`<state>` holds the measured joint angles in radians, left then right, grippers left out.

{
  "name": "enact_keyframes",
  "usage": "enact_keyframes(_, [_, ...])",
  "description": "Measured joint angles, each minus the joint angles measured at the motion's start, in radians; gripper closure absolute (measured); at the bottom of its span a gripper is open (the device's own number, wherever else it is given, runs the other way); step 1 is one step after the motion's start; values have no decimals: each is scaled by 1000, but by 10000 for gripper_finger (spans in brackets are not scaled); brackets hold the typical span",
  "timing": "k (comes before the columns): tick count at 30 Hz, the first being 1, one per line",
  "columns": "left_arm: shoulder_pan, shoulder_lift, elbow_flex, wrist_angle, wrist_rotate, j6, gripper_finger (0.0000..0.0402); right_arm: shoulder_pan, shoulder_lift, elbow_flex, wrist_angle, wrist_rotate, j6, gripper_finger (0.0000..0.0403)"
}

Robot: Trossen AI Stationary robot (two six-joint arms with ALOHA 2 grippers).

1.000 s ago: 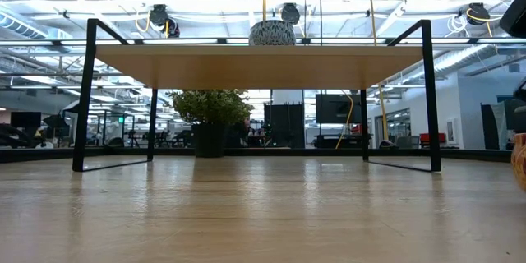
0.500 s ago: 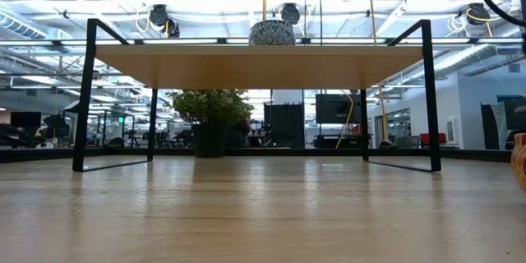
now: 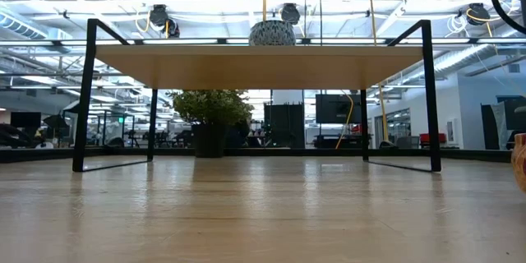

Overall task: Stock candles and holders on shelf
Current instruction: Align the right gold candle holder with the other gold candle holder on the shelf

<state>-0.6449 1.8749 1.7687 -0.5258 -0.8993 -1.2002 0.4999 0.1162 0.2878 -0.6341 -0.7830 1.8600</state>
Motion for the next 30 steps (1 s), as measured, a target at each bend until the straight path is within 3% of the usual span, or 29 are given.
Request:
enact_keyframes(11, [-6, 22, 0, 97, -20, 87, 305, 2, 82, 0, 48, -7, 51, 234])
enact_keyframes(19, [-12, 22, 0, 138, -19, 127, 305, 87, 159, 0, 131, -1, 116, 234])
enact_keyframes(25, [-19, 22, 0, 138, -27, 143, 305, 134, 223, 0, 210, 95, 140, 233])
enact_keyframes(30, [-19, 21, 0, 138, -28, 149, 305, 157, 266, 0, 265, 109, 141, 233])
